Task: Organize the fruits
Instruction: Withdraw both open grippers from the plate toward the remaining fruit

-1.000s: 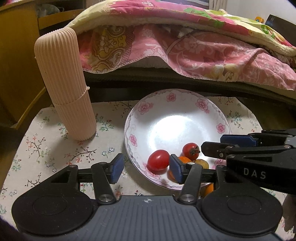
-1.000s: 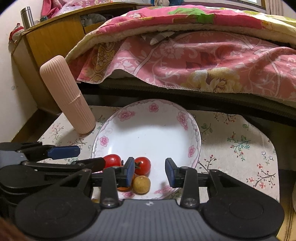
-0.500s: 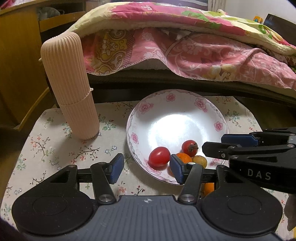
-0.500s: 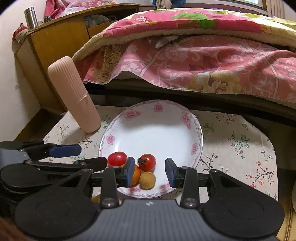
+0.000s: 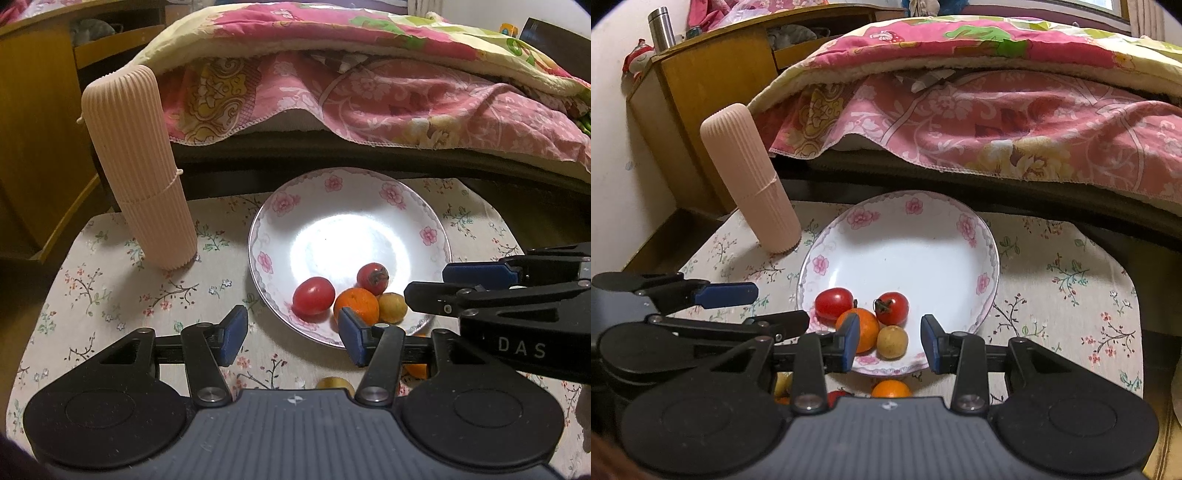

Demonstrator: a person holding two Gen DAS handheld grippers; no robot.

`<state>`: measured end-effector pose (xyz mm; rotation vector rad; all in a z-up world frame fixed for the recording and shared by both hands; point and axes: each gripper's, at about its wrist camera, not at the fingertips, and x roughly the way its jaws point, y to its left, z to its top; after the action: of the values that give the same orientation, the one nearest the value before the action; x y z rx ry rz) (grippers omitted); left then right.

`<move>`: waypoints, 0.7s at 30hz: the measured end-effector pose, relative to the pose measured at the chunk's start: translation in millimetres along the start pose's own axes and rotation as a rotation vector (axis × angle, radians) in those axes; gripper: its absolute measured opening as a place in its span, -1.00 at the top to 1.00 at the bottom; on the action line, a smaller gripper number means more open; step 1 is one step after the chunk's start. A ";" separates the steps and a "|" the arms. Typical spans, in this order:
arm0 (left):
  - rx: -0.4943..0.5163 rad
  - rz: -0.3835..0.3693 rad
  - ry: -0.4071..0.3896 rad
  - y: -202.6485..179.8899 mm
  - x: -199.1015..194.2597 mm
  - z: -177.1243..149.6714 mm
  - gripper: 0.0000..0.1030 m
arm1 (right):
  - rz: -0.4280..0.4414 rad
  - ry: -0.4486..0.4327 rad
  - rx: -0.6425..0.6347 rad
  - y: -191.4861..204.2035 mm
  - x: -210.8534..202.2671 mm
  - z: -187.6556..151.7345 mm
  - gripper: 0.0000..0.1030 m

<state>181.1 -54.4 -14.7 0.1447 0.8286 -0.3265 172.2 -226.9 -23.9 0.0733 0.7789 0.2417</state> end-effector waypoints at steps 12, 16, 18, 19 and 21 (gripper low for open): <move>0.029 -0.030 0.037 -8.0 -10.7 -13.9 -0.20 | 0.037 0.039 -0.005 2.6 -12.7 -15.8 0.03; 0.035 -0.044 0.051 -9.9 -13.9 -17.4 -0.20 | 0.051 0.051 0.002 2.4 -17.8 -21.4 0.03; 0.037 -0.050 0.059 -10.7 -14.5 -19.3 -0.20 | 0.058 0.060 0.005 2.2 -19.3 -23.9 0.03; 0.039 -0.055 0.062 -11.1 -15.1 -20.9 -0.20 | 0.062 0.066 0.006 2.2 -20.0 -25.3 0.03; 0.048 -0.061 0.066 -12.0 -16.8 -24.9 -0.21 | 0.072 0.073 0.002 2.4 -21.6 -28.2 0.03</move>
<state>149.0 -55.5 -18.9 0.1754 0.8920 -0.4009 137.0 -230.4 -28.7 0.0946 0.8497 0.3130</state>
